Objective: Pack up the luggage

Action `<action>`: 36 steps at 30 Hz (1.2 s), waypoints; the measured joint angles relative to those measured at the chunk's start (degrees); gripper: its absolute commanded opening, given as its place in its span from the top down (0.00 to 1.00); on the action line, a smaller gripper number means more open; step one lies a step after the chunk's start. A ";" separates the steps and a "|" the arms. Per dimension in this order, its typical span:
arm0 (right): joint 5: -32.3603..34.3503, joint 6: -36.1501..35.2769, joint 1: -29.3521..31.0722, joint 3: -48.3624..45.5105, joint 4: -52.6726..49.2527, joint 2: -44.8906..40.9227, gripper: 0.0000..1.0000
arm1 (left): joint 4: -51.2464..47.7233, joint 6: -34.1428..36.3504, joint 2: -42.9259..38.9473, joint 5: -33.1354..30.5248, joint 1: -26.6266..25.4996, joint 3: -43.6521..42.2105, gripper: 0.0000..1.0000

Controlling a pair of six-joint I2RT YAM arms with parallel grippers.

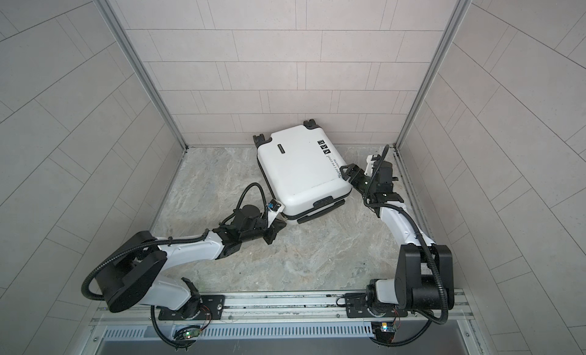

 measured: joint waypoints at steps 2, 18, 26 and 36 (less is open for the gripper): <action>0.59 0.13 0.13 -0.09 0.37 0.00 0.12 | -0.13 -0.04 0.02 -0.22 -0.44 0.22 1.00; -2.23 2.54 -7.76 -14.34 -5.84 -11.54 0.47 | 0.94 -0.26 0.33 -1.42 -1.46 0.33 1.00; 0.81 8.81 4.50 -23.45 -0.04 -8.92 0.49 | 0.98 -0.28 0.33 -1.40 -1.44 0.33 1.00; 3.82 14.67 6.73 -23.71 9.99 -2.40 0.58 | 1.22 -0.28 0.50 -1.38 -1.44 0.33 1.00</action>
